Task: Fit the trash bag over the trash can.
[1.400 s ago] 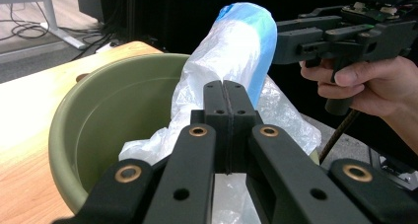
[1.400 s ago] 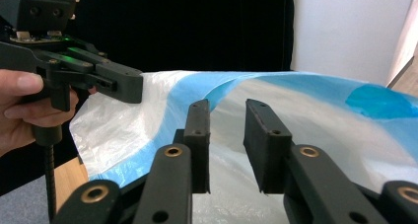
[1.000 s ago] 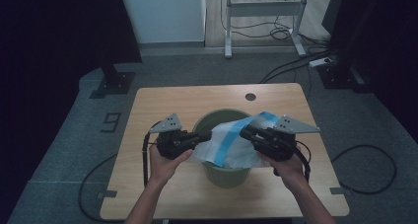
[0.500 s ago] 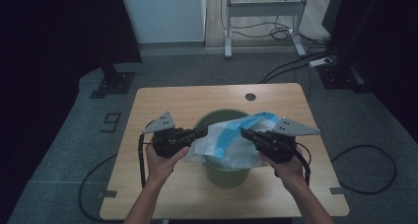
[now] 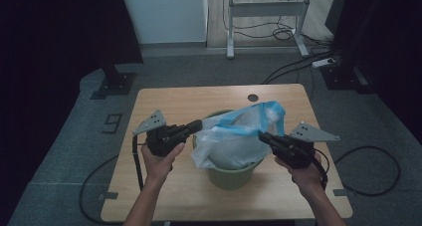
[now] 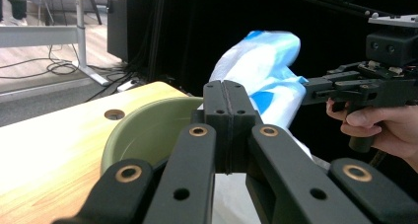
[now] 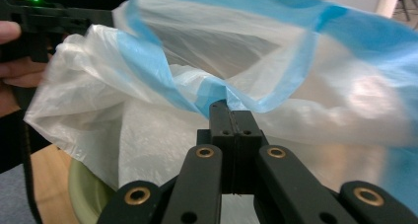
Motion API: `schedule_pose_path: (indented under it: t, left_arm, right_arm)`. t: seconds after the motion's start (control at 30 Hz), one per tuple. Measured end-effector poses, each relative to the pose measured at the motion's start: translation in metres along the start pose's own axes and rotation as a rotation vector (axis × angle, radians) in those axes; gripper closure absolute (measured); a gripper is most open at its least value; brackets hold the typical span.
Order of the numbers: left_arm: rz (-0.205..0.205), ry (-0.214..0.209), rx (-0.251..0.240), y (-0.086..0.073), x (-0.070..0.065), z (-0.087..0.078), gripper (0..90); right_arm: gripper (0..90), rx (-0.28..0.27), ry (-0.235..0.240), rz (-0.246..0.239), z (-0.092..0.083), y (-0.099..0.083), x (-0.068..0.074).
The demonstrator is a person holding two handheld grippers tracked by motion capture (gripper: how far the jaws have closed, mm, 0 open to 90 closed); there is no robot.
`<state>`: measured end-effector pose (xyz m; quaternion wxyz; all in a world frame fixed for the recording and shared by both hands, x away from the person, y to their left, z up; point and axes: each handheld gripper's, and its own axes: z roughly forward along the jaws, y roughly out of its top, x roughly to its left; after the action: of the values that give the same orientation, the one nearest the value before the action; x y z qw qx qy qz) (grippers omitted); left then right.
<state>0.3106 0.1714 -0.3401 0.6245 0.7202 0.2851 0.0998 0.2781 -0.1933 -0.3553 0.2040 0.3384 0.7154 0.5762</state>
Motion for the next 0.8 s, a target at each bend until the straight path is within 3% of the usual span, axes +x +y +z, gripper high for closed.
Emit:
schedule_pose_path:
  t: [0.23,0.5,0.57,0.8]
  left_arm:
    - [0.013,0.006,0.001,-0.004,-0.005,-0.005,90.0]
    - [0.014,-0.014,0.027,-0.009,-0.009,-0.009,89.9]
    - [0.014,-0.031,0.039,-0.004,-0.011,-0.008,82.5]
    - [0.081,0.013,0.085,0.018,-0.029,0.003,55.8]
  right_arm:
    - [89.5,-0.001,-0.029,-0.034,-0.014,0.002,-0.001]
    - [89.5,0.014,-0.005,-0.044,-0.015,-0.002,0.005]
    - [89.5,0.021,0.005,-0.045,-0.011,-0.004,0.006]
    - [89.5,0.037,0.026,-0.06,0.0,-0.002,0.01]
